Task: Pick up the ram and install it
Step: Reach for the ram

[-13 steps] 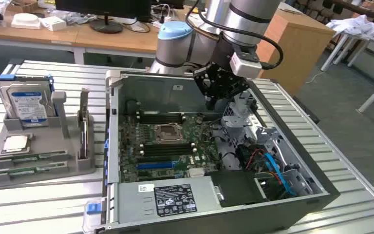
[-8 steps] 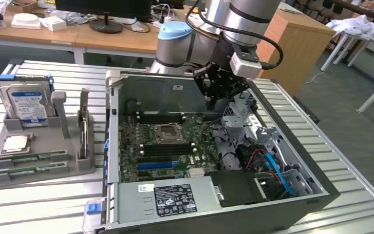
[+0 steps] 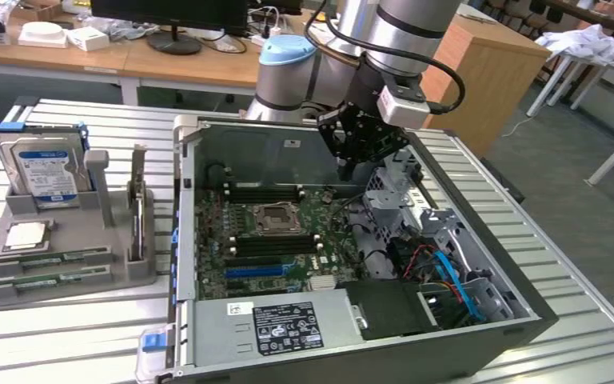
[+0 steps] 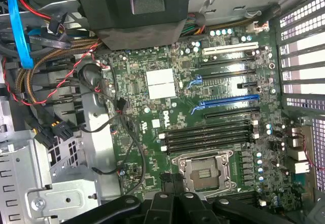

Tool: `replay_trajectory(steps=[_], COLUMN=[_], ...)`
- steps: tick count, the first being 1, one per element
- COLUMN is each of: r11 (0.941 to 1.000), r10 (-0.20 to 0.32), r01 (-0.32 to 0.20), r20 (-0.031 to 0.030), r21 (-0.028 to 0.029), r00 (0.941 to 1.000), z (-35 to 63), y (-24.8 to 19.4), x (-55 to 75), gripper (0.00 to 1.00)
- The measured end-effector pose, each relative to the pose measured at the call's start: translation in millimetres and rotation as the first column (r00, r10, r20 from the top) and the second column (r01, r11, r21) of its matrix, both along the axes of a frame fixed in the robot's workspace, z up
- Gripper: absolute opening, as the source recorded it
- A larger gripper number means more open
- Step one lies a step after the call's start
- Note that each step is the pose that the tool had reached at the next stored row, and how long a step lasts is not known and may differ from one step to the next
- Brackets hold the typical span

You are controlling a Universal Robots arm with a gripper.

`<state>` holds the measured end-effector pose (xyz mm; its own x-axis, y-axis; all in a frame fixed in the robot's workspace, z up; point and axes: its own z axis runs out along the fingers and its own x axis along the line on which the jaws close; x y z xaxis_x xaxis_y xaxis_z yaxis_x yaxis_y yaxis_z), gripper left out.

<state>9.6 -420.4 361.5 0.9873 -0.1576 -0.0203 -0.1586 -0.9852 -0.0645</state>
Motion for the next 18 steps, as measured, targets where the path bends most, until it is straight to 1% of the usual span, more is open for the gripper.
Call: replay_trajectory(steps=[2, 5, 7, 18], r11=[1.0000, 1.0000, 1.0000, 1.0000], r10=[0.000, 0.000, 0.000, 0.000], r01=[0.000, 0.000, 0.000, 0.000], r20=[0.0000, 0.0000, 0.0000, 0.0001], r21=[-0.0002, -0.0003, -0.0005, -0.0004], r00=[1.0000, 1.0000, 1.0000, 1.0000], z=[2.2, 15.2, 18.1, 19.3], y=[0.1, 0.0, 0.0, 0.0], x=[0.0, 0.0, -1.8, -51.5], gripper=[0.10, 0.10, 0.10, 0.10])
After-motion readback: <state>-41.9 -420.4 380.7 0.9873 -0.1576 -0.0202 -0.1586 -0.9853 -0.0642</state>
